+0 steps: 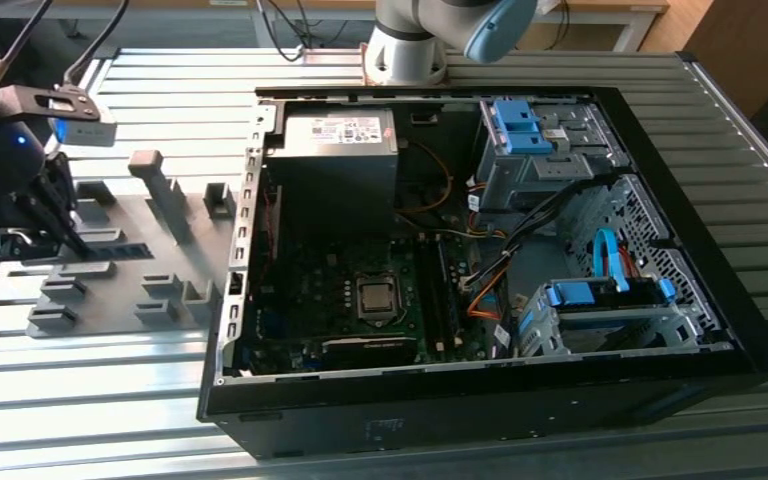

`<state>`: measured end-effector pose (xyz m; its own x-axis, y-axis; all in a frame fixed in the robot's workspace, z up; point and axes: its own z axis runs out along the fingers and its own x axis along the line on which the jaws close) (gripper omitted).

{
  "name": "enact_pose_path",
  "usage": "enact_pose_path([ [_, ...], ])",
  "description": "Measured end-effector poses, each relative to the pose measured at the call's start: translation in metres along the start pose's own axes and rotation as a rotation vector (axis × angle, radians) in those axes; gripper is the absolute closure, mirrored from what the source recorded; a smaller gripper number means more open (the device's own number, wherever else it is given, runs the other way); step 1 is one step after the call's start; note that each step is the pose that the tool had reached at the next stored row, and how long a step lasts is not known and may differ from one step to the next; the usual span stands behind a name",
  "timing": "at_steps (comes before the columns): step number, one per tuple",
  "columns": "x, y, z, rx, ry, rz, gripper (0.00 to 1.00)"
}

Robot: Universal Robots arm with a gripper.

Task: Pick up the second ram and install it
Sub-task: 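Pick up the second ram and move it above second insertion slot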

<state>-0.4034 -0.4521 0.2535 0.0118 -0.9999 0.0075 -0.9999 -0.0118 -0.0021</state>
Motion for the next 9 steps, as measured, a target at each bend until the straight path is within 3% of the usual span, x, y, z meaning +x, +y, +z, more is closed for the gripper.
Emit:
enact_pose_path([
  [9,0.0001,0.0,-0.0091,0.0001,-0.0001,0.0,0.86],
])
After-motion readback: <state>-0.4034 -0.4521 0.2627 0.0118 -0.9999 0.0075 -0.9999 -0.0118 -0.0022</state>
